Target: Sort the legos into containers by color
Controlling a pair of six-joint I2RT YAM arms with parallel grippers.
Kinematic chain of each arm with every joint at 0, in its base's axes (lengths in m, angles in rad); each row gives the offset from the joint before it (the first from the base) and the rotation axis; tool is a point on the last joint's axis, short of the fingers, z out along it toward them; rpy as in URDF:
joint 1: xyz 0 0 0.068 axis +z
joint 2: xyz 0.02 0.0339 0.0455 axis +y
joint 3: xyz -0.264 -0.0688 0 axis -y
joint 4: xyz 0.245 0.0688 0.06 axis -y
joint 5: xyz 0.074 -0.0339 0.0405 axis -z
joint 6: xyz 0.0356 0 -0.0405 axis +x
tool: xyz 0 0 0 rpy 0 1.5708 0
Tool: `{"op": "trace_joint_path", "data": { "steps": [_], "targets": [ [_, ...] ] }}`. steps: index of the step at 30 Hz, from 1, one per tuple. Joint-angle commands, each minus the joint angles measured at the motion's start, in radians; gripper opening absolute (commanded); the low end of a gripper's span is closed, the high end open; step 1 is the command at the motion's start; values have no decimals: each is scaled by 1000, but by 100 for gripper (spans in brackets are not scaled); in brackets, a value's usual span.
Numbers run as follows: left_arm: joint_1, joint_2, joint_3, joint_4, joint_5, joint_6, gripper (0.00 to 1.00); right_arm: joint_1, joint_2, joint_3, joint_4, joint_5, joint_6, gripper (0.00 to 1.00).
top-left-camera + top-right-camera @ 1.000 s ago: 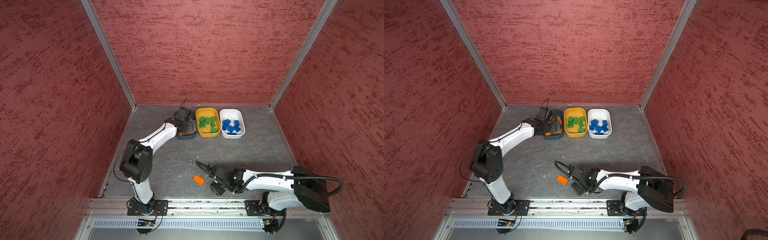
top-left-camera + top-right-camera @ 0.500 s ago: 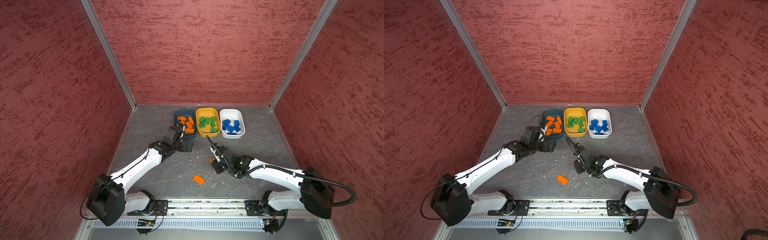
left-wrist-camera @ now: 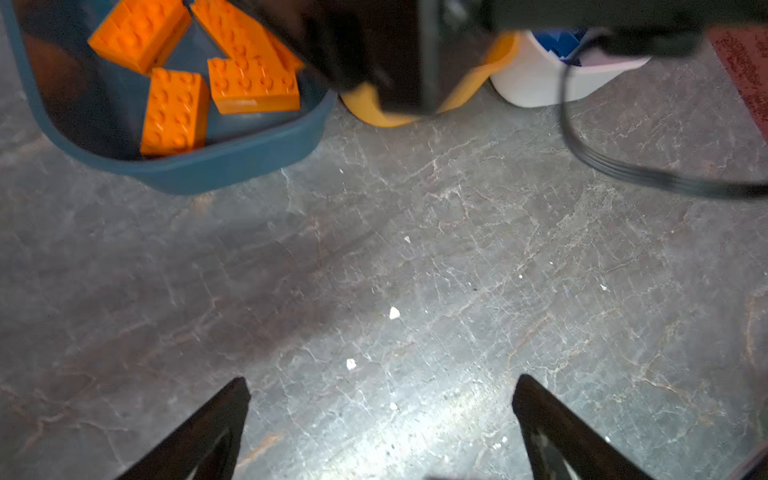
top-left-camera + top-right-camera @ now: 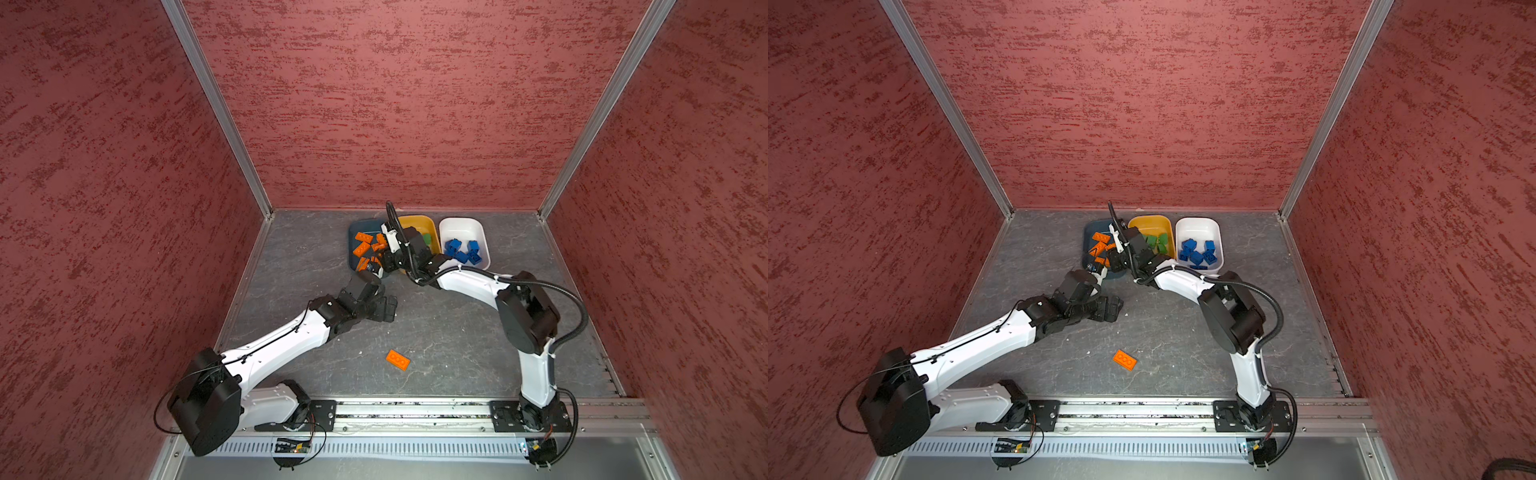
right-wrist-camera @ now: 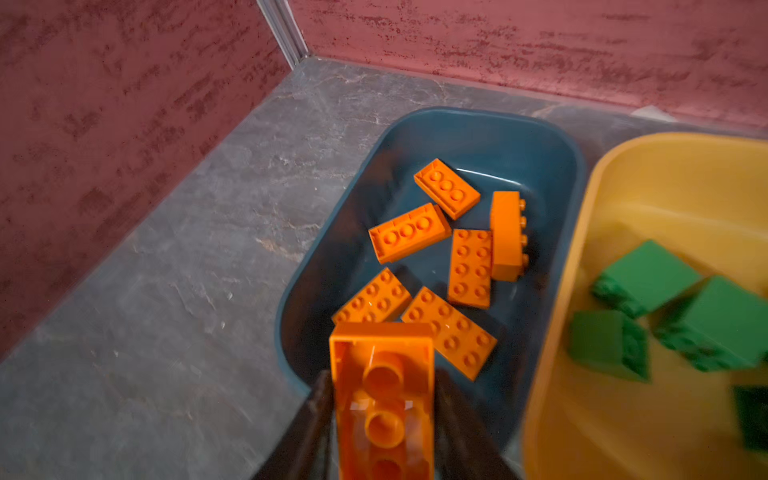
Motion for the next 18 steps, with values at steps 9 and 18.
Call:
{"op": "trace_joint_path", "data": {
  "steps": [9, 18],
  "targets": [
    [-298, 38, -58, -161, 73, -252, 100, -10, -242, -200, 23, 160, -33, 99],
    [-392, 291, 29, -200, 29, -62, 100, -48, -561, -613, 60, 334, 152, 99]
  ]
}}
